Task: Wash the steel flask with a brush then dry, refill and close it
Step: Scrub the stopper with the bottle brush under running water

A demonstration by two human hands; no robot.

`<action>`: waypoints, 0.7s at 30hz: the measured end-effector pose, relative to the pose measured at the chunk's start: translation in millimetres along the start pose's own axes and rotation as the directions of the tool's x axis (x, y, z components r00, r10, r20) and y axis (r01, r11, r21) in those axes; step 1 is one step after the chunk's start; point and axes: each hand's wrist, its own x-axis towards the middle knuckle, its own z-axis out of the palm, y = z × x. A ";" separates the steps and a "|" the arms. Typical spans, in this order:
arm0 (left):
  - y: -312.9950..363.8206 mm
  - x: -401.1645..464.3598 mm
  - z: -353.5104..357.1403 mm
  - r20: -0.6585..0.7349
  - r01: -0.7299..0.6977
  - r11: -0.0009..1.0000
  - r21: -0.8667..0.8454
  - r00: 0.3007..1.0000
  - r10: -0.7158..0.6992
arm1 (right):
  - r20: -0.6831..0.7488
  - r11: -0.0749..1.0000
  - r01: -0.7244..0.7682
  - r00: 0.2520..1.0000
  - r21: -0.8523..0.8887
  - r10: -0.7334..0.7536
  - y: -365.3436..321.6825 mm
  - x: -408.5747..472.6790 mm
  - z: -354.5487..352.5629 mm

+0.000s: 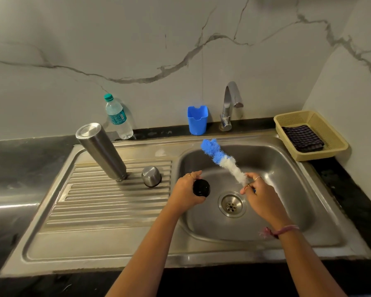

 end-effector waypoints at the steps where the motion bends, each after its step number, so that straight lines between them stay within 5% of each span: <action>1: -1.9 -1.3 -2.0 -0.001 -0.001 1.000 -0.002 1.000 0.001 | -0.005 1.000 -0.001 1.000 0.006 0.001 -2.5 -0.9 3.2; 21: -36.8 -28.8 -38.0 -0.004 0.000 0.987 -0.162 1.000 -0.001 | -0.069 0.998 -0.015 0.998 -0.069 0.010 -42.8 -27.4 39.6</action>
